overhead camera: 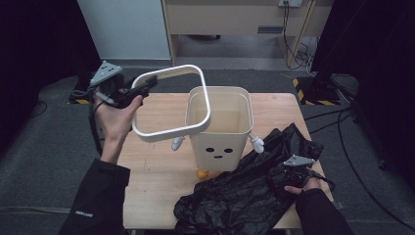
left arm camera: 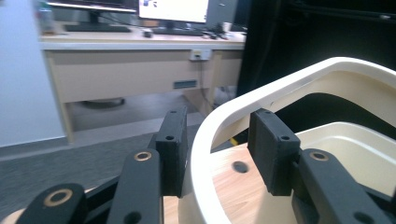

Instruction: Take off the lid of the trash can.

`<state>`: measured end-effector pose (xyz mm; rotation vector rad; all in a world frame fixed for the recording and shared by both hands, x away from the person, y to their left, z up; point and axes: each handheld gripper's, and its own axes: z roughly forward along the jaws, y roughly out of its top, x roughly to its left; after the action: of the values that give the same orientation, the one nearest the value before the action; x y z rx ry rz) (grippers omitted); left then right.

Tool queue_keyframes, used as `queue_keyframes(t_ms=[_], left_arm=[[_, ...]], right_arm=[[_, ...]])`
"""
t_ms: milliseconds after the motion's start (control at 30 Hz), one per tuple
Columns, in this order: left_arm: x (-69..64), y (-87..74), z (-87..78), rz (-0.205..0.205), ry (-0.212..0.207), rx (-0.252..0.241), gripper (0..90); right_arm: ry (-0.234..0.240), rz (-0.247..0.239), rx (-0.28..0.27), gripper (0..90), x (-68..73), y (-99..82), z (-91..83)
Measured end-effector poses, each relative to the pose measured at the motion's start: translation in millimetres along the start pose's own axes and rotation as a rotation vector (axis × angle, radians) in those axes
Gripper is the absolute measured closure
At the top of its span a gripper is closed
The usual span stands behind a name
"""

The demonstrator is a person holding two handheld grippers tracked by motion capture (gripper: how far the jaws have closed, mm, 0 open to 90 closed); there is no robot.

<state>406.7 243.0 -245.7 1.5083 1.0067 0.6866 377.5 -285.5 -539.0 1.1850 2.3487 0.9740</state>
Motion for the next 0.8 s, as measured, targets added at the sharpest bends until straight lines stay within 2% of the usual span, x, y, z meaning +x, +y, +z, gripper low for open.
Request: queue_keyframes(t_ms=[233, 367, 400, 567, 633, 800], left_arm=[[36.7, -22.3, -31.1, -0.032, 0.084, -0.007, 57.8], [54.8, -44.3, -41.7, -0.065, 0.125, -0.009, 57.7], [61.3, -53.9, -44.1, -0.073, 0.143, -0.004, 57.7], [81.0, -83.8, -48.0, -0.097, 0.199, 0.035, 57.7], [89.3, -100.9, -48.5, -0.098, 0.232, 0.061, 57.8], [102.4, -141.0, -42.8, -0.117, 0.276, 0.127, 57.7]], right_arm=[[0.0, 0.0, 0.001, 0.2, 0.0, 0.1, 0.0], [0.0, 0.0, 0.001, 0.2, 0.0, 0.1, 0.0], [0.0, 0.0, 0.001, 0.2, 0.0, 0.1, 0.0], [0.0, 0.0, 0.001, 0.2, 0.0, 0.1, 0.0], [0.0, 0.0, 0.001, 0.2, 0.1, 0.1, 0.0], [0.001, 0.002, 0.002, 0.2, 0.2, 0.2, 0.0]])
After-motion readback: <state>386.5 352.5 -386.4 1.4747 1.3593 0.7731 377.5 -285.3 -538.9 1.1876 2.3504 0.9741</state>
